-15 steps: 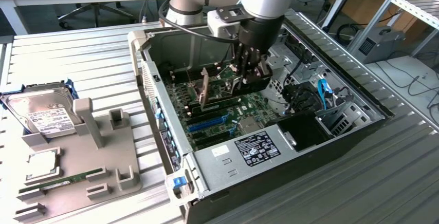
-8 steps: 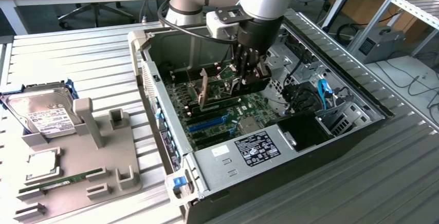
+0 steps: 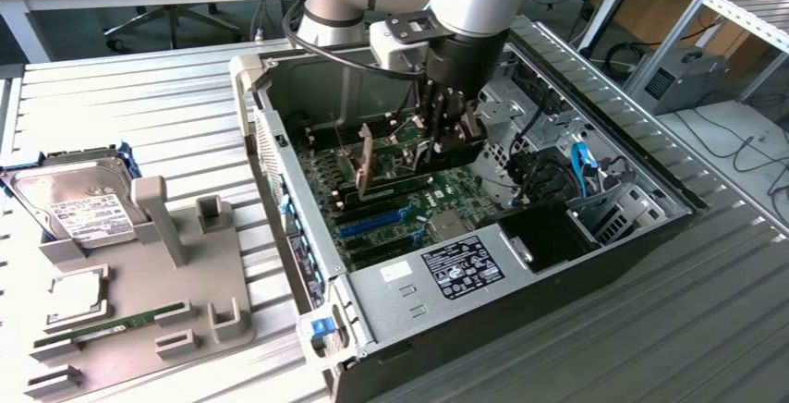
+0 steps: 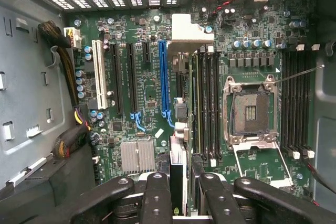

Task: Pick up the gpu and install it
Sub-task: 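Insert the gpu into the slot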

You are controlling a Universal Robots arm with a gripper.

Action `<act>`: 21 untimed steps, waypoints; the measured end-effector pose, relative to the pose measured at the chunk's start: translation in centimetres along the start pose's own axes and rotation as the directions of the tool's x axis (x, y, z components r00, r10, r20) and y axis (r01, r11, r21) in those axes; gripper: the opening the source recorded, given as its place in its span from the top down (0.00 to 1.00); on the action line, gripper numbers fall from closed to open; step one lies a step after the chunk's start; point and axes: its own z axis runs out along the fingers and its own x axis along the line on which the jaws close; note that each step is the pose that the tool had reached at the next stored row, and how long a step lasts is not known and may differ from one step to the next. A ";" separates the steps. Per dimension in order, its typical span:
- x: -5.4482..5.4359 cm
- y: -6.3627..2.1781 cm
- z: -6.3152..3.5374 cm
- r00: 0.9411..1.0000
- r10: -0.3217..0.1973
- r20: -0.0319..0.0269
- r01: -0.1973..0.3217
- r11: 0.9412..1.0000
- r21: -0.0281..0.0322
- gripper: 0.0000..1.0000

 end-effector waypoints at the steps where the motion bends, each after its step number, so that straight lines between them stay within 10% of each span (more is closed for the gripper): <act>1: 0.0 0.01 0.01 1.000 0.000 0.000 0.000 1.000 0.000 0.74; 21: 0.0 0.57 0.68 1.000 0.000 0.000 0.000 1.000 0.000 0.74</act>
